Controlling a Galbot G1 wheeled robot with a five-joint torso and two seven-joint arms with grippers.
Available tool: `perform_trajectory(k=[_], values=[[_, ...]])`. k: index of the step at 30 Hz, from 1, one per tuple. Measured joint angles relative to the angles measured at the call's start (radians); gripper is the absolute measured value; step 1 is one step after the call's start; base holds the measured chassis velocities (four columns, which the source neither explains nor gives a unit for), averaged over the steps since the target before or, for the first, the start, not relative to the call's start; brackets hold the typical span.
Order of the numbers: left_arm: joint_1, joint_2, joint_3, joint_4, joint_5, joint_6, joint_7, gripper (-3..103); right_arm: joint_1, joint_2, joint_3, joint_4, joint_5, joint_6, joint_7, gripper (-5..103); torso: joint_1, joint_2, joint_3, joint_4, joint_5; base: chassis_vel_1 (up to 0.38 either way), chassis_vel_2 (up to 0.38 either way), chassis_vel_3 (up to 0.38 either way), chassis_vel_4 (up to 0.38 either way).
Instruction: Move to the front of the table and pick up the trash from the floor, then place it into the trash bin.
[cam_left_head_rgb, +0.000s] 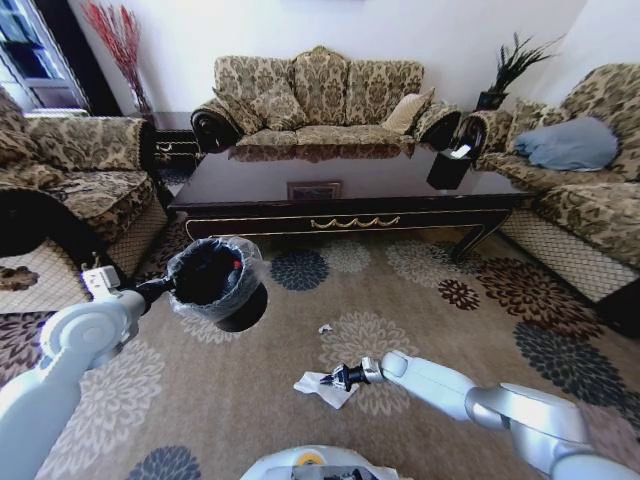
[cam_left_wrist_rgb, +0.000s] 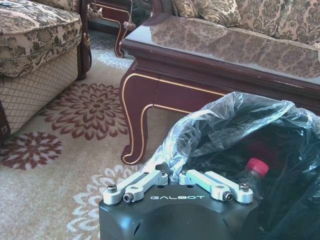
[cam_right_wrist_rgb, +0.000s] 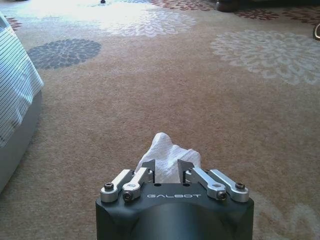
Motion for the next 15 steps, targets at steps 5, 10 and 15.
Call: perform_trajectory(k=[5,10,15], values=[[0.004,0.0,-0.003,-0.003,0.0,0.0,-0.003,4,-0.002,0.019,-0.007,-0.009,-0.003,0.002,0.009,42,0.0,0.0,0.0,0.0,0.0001,0.0,0.0,0.0,0.0],[0.007,-0.005,-0.003,-0.005,0.0,0.0,-0.006,4,-0.01,0.031,-0.014,-0.017,-0.013,0.003,0.01,58,0.0,0.0,0.0,0.0002,0.0,0.0,0.0,0.0,0.0],[0.007,-0.005,-0.003,-0.008,0.0,0.0,-0.007,4,-0.016,0.037,-0.014,-0.031,-0.027,0.006,0.01,74,0.0,0.0,0.0,0.0,0.0001,0.0,0.0,0.0,0.0]])
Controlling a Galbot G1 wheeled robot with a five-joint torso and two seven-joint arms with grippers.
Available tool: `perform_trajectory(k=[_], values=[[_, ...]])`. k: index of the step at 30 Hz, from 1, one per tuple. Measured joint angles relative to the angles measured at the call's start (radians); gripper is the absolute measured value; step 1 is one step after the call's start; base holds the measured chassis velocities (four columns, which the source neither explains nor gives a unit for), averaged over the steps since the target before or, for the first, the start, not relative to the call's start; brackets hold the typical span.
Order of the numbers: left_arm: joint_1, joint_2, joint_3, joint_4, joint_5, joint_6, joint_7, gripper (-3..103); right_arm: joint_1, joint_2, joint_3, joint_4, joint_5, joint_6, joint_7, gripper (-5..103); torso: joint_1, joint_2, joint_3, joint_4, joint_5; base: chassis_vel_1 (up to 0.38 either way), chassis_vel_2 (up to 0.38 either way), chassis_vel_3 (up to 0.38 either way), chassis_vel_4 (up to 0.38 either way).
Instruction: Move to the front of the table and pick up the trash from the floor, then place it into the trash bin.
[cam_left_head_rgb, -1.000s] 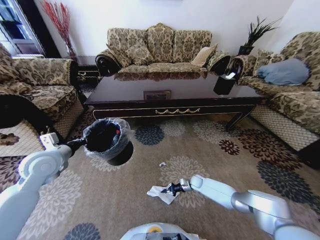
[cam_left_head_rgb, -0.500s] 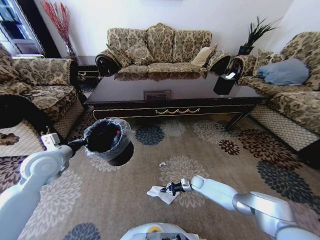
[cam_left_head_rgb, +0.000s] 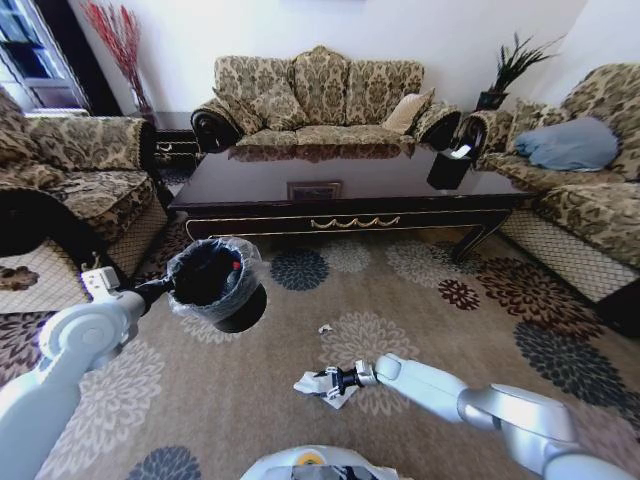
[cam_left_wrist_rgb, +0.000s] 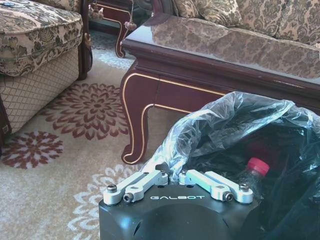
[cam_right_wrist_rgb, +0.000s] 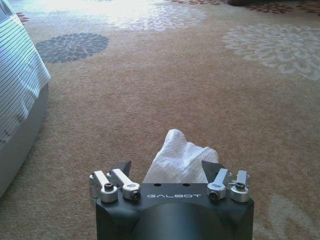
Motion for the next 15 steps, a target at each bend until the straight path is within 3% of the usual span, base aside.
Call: perform_trajectory(k=[1,4,6,9,10,13,15], values=[[0.0,0.0,0.0,0.0,0.0,0.0,-0.001,4,-0.001,0.003,0.003,-0.008,-0.003,0.001,0.0,85,0.0,0.0,0.0,0.0,0.0,0.0,0.0,0.0,0.0],[0.0,-0.002,0.003,0.0,0.001,0.0,-0.002,4,-0.001,0.007,0.008,-0.015,-0.006,0.001,-0.002,93,0.0,0.0,0.0,0.0001,0.0,0.0,0.0,0.0,0.0],[-0.001,-0.002,0.005,0.0,0.003,0.0,-0.002,4,-0.001,0.008,0.009,-0.017,-0.006,0.001,-0.004,89,0.0,0.0,0.0,0.0001,0.0,0.0,0.0,0.0,0.0],[-0.004,-0.003,0.01,0.001,0.005,0.0,-0.002,4,-0.001,0.009,0.01,-0.02,-0.008,0.002,-0.006,73,0.0,0.0,0.0,0.0001,-0.0001,0.0,0.0,0.0,0.0],[-0.004,-0.003,0.01,0.001,0.005,0.0,-0.002,4,-0.001,0.009,0.01,-0.02,-0.008,0.002,-0.006,73,0.0,0.0,0.0,0.0001,-0.0001,0.0,0.0,0.0,0.0],[-0.007,-0.003,0.011,0.001,0.005,0.0,-0.002,4,-0.001,0.009,0.011,-0.021,-0.008,0.003,-0.006,57,0.0,0.0,0.0,0.0,0.0,0.0,0.0,0.0,0.0],[-0.007,-0.003,0.011,0.001,0.005,0.0,-0.002,4,-0.002,0.009,0.011,-0.022,-0.008,0.003,-0.006,57,0.0,0.0,0.0,0.0,0.0,0.0,0.0,0.0,0.0]])
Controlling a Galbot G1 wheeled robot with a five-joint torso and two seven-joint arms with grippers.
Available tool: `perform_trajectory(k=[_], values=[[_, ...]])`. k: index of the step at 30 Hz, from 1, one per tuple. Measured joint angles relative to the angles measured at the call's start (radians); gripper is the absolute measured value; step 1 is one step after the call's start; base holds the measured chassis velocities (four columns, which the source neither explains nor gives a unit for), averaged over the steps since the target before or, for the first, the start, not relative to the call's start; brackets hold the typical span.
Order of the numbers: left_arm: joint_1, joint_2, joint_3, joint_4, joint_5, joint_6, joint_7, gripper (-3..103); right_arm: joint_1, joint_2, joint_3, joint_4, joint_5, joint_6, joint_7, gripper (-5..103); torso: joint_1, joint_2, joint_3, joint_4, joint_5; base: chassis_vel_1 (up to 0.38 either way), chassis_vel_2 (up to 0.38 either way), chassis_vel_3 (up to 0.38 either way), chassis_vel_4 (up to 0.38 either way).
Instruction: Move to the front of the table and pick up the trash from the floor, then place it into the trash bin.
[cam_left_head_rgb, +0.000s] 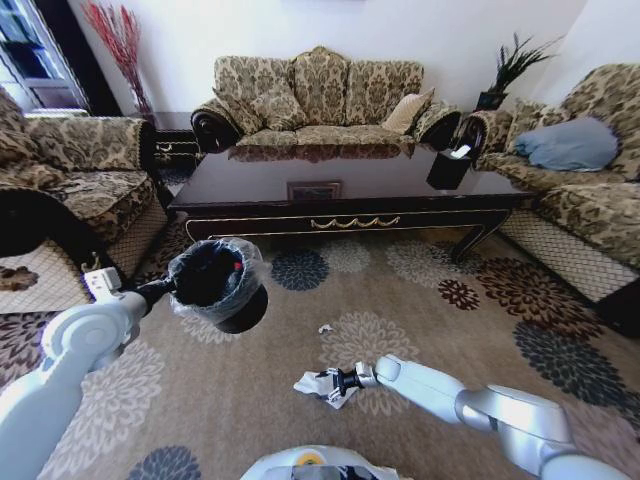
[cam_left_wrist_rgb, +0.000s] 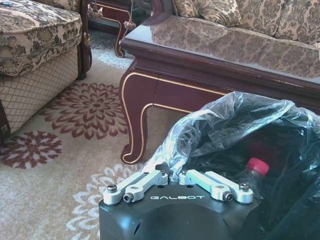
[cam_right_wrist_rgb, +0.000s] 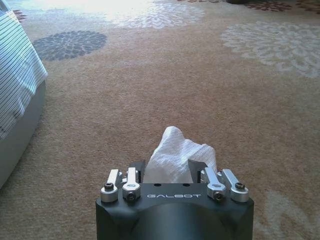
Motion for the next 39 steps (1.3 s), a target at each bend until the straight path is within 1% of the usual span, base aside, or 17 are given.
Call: perform_trajectory(k=[1,2,3,4,7,8,10,11,12,13,15,20,27,31,34,35,39], values=[[0.0,0.0,0.0,0.0,0.0,0.0,0.0,4,-0.001,0.001,0.001,-0.002,-0.001,0.001,0.0,46,0.0,0.0,0.0,0.0,0.0,0.0,0.0,0.0,0.0],[0.0,-0.001,0.0,0.0,0.0,0.0,0.0,4,-0.001,0.002,0.001,-0.003,-0.002,0.002,0.0,46,0.0,0.0,0.0,0.0,0.0,0.0,0.0,0.0,0.0],[0.001,-0.001,0.001,0.0,0.0,0.0,0.0,4,-0.001,0.004,0.002,-0.004,-0.004,0.002,0.0,40,0.0,0.0,0.0,0.0001,0.0,0.0,0.0,0.0,0.0],[0.001,-0.001,0.001,0.0,0.0,0.0,0.0,4,-0.001,0.004,0.002,-0.004,-0.004,0.002,0.0,40,0.0,0.0,0.0,0.0001,0.0,0.0,0.0,0.0,0.0],[0.001,-0.001,0.001,-0.001,0.0,0.0,-0.001,4,-0.001,0.005,0.003,-0.006,-0.006,0.004,0.0,24,0.0,0.0,0.0,0.0,0.0,0.0,0.0,0.0,0.0],[0.001,-0.001,0.001,-0.001,0.0,0.0,-0.001,4,-0.001,0.005,0.003,-0.006,-0.006,0.004,0.0,24,0.0,0.0,0.0,0.0,0.0,0.0,0.0,0.0,0.0],[0.001,-0.001,0.002,-0.001,0.0,0.0,-0.002,4,-0.001,0.002,0.004,-0.004,-0.006,0.005,0.0,14,0.0,0.0,0.0,0.0001,0.0,0.0,0.0,0.0,0.0],[0.001,-0.001,0.002,-0.001,0.0,0.0,-0.002,4,-0.001,0.0,0.004,-0.002,-0.006,0.005,0.0,14,0.0,0.0,0.0,0.0001,0.0,0.0,0.0,0.0,0.0],[0.001,-0.001,0.002,-0.002,0.0,0.0,-0.002,4,-0.001,-0.003,0.005,0.001,-0.006,0.005,0.0,8,0.0,0.0,0.0,0.0,0.0,0.0,0.0,0.0,0.0],[0.001,-0.001,0.002,-0.002,0.0,0.0,-0.002,4,-0.001,-0.003,0.005,0.001,-0.006,0.005,0.0,8,0.0,0.0,0.0,0.0,0.0,0.0,0.0,0.0,0.0],[0.002,-0.002,0.004,-0.003,0.002,0.0,-0.002,4,-0.001,-0.012,0.012,0.01,-0.005,0.009,0.001,1,0.0,0.0,0.0,0.0,0.0,0.0,0.0,0.0,0.0],[0.008,-0.006,0.013,-0.003,0.01,0.0,-0.002,4,0.002,-0.049,0.038,0.069,0.026,0.016,0.011,0,0.0,0.0,0.0,0.0001,0.0002,0.0,0.0,0.0,0.0],[0.022,-0.024,0.033,-0.009,0.022,-0.001,-0.004,4,0.029,-0.119,0.132,0.184,0.06,0.013,0.014,0,0.0,0.0,0.0,0.0,0.0001,0.0,0.0,0.0,0.0],[0.044,-0.023,0.033,-0.017,0.025,-0.001,-0.005,4,0.046,-0.148,0.161,0.212,0.069,0.011,0.016,0,0.0,0.0,0.0,0.0001,0.0,0.0,0.0,0.0,0.0],[0.054,-0.024,0.032,-0.026,0.024,-0.001,-0.013,4,0.038,-0.17,0.228,0.255,0.07,0.011,0.018,0,0.0,0.0,0.0,0.0002,0.0002,0.0,0.0,0.0,0.0],[0.054,-0.024,0.032,-0.026,0.024,-0.001,-0.013,4,0.038,-0.17,0.228,0.255,0.07,0.011,0.018,0,0.0,0.0,0.0,0.0002,0.0002,0.0,0.0,0.0,0.0],[0.084,-0.035,0.049,-0.041,0.023,0.0,-0.027,4,0.005,-0.212,0.346,0.352,0.092,0.002,0.047,0,0.0,0.0,0.0,-0.0001,0.0002,0.0,0.0,0.0,0.0]])
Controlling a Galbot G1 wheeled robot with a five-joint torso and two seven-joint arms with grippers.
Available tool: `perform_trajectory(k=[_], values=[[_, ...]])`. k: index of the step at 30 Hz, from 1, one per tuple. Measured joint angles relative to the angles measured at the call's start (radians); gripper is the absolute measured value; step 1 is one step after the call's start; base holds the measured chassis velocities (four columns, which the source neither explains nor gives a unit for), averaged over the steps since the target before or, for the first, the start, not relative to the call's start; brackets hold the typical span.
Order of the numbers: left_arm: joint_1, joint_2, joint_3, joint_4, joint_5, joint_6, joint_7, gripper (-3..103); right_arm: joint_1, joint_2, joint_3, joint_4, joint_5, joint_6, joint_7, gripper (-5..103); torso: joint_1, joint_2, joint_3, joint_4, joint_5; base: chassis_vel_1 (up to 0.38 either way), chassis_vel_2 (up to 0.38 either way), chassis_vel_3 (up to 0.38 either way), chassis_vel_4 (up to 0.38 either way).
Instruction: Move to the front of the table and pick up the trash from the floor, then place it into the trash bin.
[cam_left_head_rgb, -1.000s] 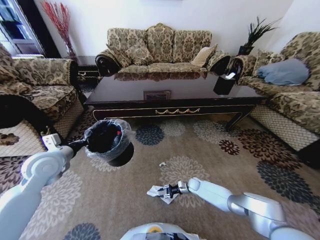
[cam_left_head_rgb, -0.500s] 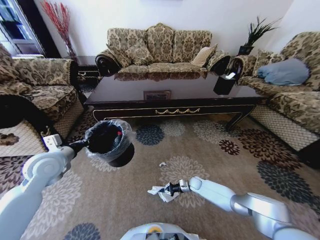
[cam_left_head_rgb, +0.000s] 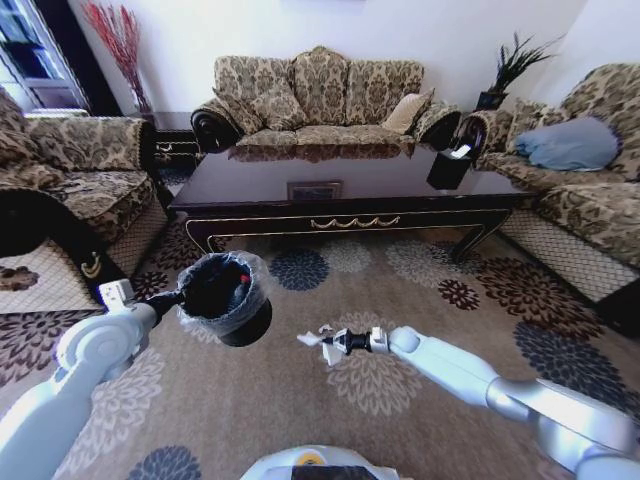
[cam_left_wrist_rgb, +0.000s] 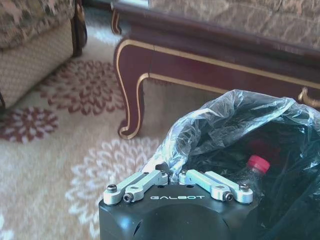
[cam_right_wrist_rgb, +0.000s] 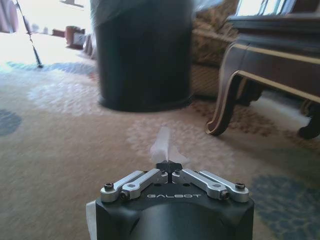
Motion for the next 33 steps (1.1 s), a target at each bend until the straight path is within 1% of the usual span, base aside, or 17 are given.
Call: perform_trajectory(k=[1,6,7,9,12,13,15,17,18,21,23,24,25,27,28,32,33], values=[[0.0,0.0,0.0,0.0,0.0,0.0,0.0,4,0.0,0.0,0.0,0.0,0.0,0.0,0.0,0,0.0,0.0,0.0,0.0,0.0,0.0,0.0,0.0,0.0],[0.047,-0.015,0.061,-0.03,0.026,0.01,-0.018,4,-0.025,-0.039,0.158,0.086,0.048,0.002,0.024,0,0.0,0.0,0.0,0.0,-0.0002,0.0,0.0,0.0,0.0],[0.047,-0.015,0.061,-0.03,0.026,0.01,-0.018,4,-0.025,-0.039,0.158,0.086,0.048,0.002,0.024,0,0.0,0.0,0.0,0.0,-0.0002,0.0,0.0,0.0,0.0],[0.07,-0.023,0.092,-0.04,0.041,0.017,-0.021,4,-0.026,-0.042,0.217,0.103,0.065,0.004,0.024,0,0.0,0.0,0.0,0.0,-0.0001,0.0,0.0,0.0,0.0],[0.088,-0.025,0.132,-0.04,0.062,0.021,-0.022,4,-0.018,-0.042,0.265,0.122,0.107,0.003,0.022,0,0.0,0.0,0.0,0.0001,-0.0001,0.0,0.0,0.0,0.0],[0.088,-0.025,0.132,-0.04,0.062,0.021,-0.022,4,-0.018,-0.042,0.265,0.122,0.107,0.003,0.022,0,0.0,0.0,0.0,0.0001,-0.0001,0.0,0.0,0.0,0.0],[0.085,-0.021,0.16,-0.036,0.066,0.022,-0.023,4,-0.005,-0.044,0.275,0.154,0.164,-0.008,0.027,0,0.0,0.0,0.0,0.0004,0.0,0.0,0.0,0.0,0.0],[0.061,-0.02,0.195,-0.022,0.07,0.022,-0.023,4,0.011,-0.043,0.272,0.188,0.219,-0.019,0.039,0,0.0,0.0,0.0,0.0001,-0.0001,0.0,0.0,0.0,0.0],[0.061,-0.02,0.195,-0.022,0.07,0.022,-0.023,4,0.011,-0.043,0.272,0.188,0.219,-0.019,0.039,0,0.0,0.0,0.0,0.0001,-0.0001,0.0,0.0,0.0,0.0],[-0.009,-0.036,0.266,0.037,0.092,0.02,-0.025,4,0.049,-0.024,0.245,0.231,0.285,-0.035,0.069,0,0.0,0.0,0.0,0.0,-0.0003,0.0,0.0,0.0,0.0],[-0.053,-0.045,0.31,0.069,0.097,0.018,-0.025,4,0.087,-0.006,0.22,0.247,0.307,-0.038,0.08,0,0.0,0.0,0.0,0.0003,-0.0002,0.0,0.0,0.0,0.0],[-0.053,-0.045,0.31,0.069,0.097,0.018,-0.025,4,0.087,-0.006,0.22,0.247,0.307,-0.038,0.08,0,0.0,0.0,0.0,0.0003,-0.0002,0.0,0.0,0.0,0.0],[-0.077,-0.049,0.333,0.084,0.099,0.017,-0.025,4,0.11,0.002,0.205,0.253,0.317,-0.038,0.085,0,0.0,0.0,0.0,0.0005,-0.0004,0.0,0.0,0.0,0.0],[-0.131,-0.059,0.378,0.12,0.099,0.014,-0.021,4,0.154,0.023,0.173,0.265,0.335,-0.038,0.099,0,0.0,0.0,0.0,0.0002,-0.0005,0.0,0.0,0.0,0.0],[-0.131,-0.059,0.378,0.12,0.099,0.014,-0.021,4,0.154,0.023,0.173,0.265,0.335,-0.038,0.099,0,0.0,0.0,0.0,0.0002,-0.0005,0.0,0.0,0.0,0.0],[-0.232,-0.08,0.446,0.185,0.092,0.006,-0.017,4,0.208,0.057,0.121,0.287,0.357,-0.037,0.122,0,0.0,0.0,0.0,0.0002,-0.0002,0.0,0.0,0.0,0.0],[-0.232,-0.08,0.446,0.185,0.092,0.006,-0.017,4,0.208,0.057,0.121,0.287,0.357,-0.037,0.122,0,0.0,0.0,0.0,0.0002,-0.0002,0.0,0.0,0.0,0.0]])
